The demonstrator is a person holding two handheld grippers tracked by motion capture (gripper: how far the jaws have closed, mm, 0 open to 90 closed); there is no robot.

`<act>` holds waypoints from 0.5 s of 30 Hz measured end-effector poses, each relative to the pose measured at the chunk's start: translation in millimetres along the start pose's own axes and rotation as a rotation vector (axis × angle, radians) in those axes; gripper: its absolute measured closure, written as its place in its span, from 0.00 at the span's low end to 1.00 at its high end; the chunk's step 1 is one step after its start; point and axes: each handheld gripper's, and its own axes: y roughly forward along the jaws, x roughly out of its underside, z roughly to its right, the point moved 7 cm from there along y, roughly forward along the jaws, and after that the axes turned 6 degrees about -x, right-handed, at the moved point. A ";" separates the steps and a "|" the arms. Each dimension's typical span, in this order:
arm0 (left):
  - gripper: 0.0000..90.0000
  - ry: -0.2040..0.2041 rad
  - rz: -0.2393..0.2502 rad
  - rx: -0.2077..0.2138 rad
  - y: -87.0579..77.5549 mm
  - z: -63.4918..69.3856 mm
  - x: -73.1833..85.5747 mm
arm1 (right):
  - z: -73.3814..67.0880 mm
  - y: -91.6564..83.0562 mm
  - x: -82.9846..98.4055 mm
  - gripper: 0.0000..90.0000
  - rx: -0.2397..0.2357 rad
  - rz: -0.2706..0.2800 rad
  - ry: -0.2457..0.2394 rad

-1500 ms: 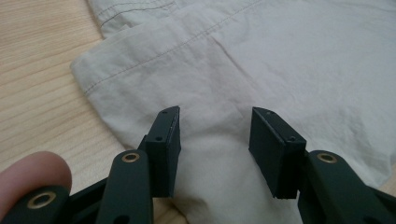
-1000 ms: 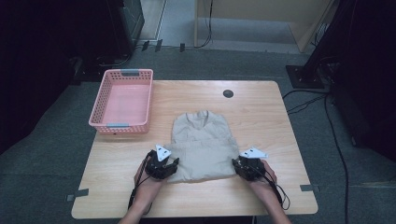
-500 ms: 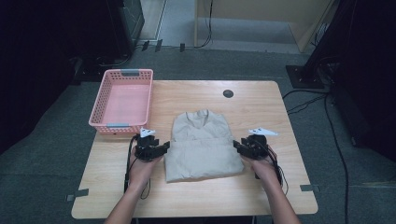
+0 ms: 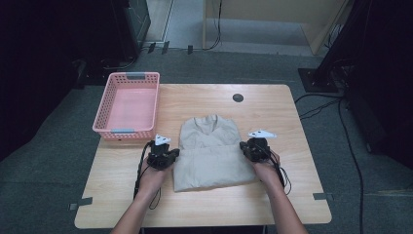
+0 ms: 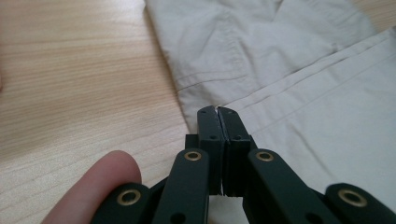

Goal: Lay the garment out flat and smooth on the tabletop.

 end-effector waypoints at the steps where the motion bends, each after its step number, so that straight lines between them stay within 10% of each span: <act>1: 1.00 0.001 0.011 0.010 -4.2 1.2 -1.1 | -1.8 -5.1 -1.8 0.99 -0.007 0.015 0.001; 10: 1.00 0.030 0.168 0.147 -63.6 19.3 -8.3 | -26.7 -72.4 -9.9 0.99 -0.068 0.159 -0.081; 15: 1.00 0.084 0.228 0.191 -100.3 35.5 15.4 | -44.1 -107.0 11.6 0.99 -0.104 0.203 -0.136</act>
